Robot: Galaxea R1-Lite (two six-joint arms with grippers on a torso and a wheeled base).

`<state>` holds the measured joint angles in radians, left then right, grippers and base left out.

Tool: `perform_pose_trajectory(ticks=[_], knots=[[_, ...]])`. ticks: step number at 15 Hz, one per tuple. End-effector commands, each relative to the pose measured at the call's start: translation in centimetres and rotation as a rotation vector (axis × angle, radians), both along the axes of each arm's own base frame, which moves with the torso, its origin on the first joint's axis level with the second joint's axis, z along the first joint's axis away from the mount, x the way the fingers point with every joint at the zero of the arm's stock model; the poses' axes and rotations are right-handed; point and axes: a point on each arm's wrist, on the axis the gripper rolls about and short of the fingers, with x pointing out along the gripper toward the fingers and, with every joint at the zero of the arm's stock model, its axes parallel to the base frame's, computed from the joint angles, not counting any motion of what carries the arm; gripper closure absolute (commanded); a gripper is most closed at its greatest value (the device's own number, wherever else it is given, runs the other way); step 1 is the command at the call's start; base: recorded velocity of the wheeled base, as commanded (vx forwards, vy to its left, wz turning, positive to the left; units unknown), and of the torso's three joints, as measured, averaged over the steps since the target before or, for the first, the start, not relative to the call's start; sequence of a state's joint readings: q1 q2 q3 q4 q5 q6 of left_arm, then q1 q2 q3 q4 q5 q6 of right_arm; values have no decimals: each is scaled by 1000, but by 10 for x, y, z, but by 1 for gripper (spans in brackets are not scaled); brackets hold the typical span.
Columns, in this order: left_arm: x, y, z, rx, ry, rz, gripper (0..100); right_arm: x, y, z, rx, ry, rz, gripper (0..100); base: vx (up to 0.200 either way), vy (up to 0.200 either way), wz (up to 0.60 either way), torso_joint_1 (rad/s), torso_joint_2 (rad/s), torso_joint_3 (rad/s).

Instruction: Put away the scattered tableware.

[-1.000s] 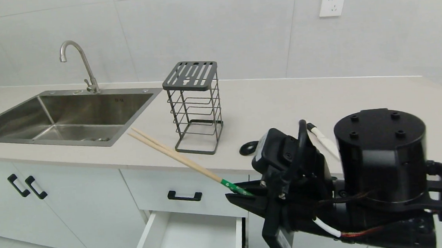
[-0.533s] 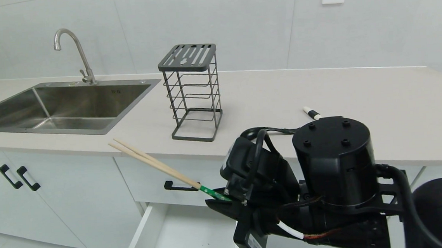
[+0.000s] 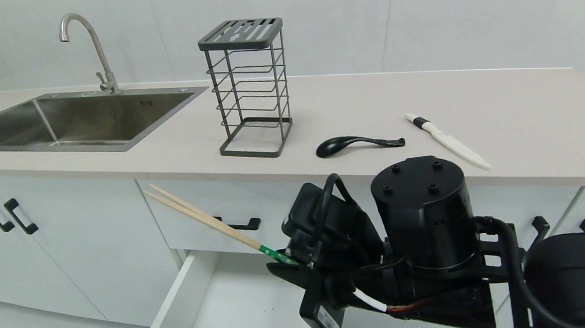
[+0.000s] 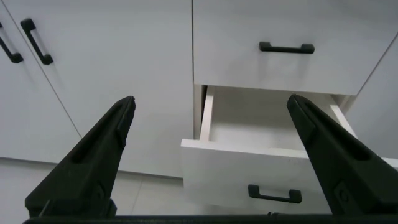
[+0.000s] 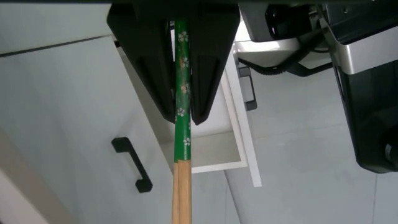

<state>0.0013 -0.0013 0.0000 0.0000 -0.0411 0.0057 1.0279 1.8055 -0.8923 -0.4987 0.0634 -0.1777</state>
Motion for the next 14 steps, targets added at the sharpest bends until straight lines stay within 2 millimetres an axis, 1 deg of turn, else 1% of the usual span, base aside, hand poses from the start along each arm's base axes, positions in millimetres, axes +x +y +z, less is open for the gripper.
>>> perform_pose_trajectory(ticks=[1, 3, 6, 7, 10, 14], knots=[[0, 0, 0, 0, 0, 0, 0, 1, 5, -2, -4, 2, 6, 100, 0, 0, 0, -242, 432, 198], [0, 0, 0, 0, 1, 0, 0, 3, 9, -2, -3, 1, 6, 100, 0, 0, 0, -246, 364, 144], [0, 0, 0, 0, 0, 0, 0, 4, 10, -9, -25, 11, 6, 100, 0, 0, 0, -243, 325, 123], [0, 0, 0, 0, 0, 0, 0, 5, 11, -12, -39, 4, 8, 100, 0, 0, 0, -115, 207, 115], [0, 0, 0, 0, 1, 0, 0, 13, 12, -23, -107, -43, 20, 100, 0, 0, 0, -40, 196, 51], [0, 0, 0, 0, 1, 0, 0, 24, 11, -42, -188, -35, -20, 100, 0, 0, 0, 2, 59, 33]])
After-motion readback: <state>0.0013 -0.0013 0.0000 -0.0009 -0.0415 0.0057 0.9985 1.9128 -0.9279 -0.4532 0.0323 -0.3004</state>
